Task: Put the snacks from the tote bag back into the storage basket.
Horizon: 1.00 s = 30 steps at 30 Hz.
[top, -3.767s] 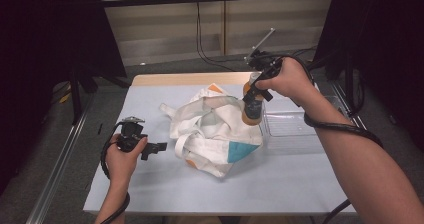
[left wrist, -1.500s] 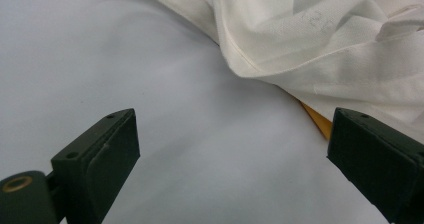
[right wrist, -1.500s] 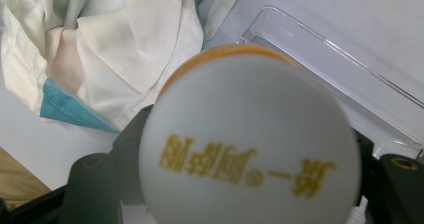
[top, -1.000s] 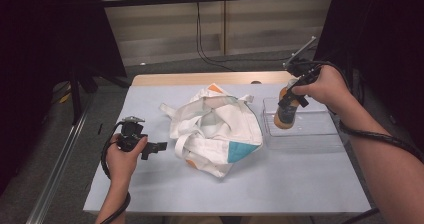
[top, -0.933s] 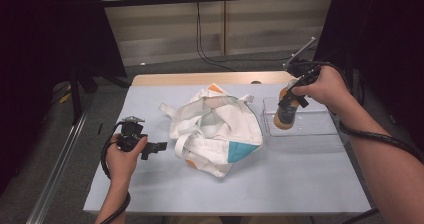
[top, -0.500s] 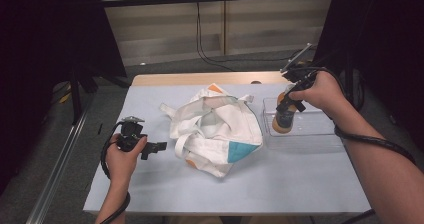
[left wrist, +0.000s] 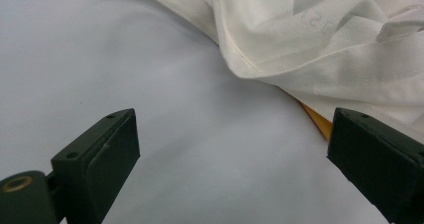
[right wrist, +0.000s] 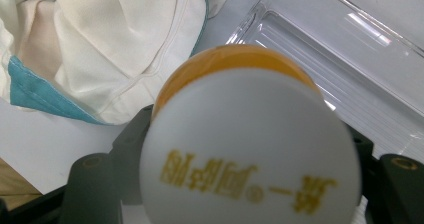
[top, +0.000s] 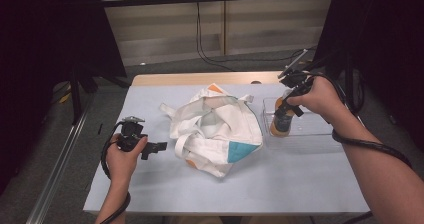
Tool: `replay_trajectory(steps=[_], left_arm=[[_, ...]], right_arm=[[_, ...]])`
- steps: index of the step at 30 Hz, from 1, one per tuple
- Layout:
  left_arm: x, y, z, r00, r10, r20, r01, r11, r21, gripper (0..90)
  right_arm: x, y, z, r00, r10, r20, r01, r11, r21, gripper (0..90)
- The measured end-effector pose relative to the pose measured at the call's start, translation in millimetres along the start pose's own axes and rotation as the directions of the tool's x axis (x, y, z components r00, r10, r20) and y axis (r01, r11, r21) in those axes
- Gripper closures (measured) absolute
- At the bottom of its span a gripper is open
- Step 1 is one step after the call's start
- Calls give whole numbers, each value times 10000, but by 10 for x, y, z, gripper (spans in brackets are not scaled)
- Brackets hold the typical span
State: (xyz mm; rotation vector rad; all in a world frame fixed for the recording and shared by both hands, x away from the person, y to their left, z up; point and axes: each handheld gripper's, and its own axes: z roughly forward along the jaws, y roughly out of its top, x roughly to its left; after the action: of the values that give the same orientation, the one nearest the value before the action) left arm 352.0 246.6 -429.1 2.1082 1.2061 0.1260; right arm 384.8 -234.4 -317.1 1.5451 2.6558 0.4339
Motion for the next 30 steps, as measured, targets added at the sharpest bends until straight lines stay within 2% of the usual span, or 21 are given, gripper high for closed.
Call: replay_trajectory(steps=[1, 5, 7, 12, 28, 30], left_arm=[[0, 0, 0, 10000, 6, -4, -6, 10000, 7, 62], [1, -3, 5, 10000, -9, 22, 9, 10000, 1, 62], [-2, -5, 8, 10000, -10, -12, 10, 10000, -6, 62], [-11, -3, 15, 10000, -60, -6, 60, 10000, -17, 63], [0, -5, 10, 10000, 53, -36, -53, 10000, 81, 64], [-11, -7, 20, 10000, -51, -20, 51, 10000, 15, 63]], right_arm=[[-2, -3, 11, 9999, -153, 24, 153, 9999, -12, 298], [9, -11, 39, 9997, -231, 26, 231, 9997, 55, 298], [-3, -18, 58, 9990, -453, 29, 453, 9989, -116, 298], [1, -35, 72, 9982, -595, -23, 594, 9982, -112, 298], [2, -80, 181, 9977, -668, -75, 668, 9978, -41, 298], [3, -84, 194, 9981, -605, -105, 604, 9982, -60, 298]])
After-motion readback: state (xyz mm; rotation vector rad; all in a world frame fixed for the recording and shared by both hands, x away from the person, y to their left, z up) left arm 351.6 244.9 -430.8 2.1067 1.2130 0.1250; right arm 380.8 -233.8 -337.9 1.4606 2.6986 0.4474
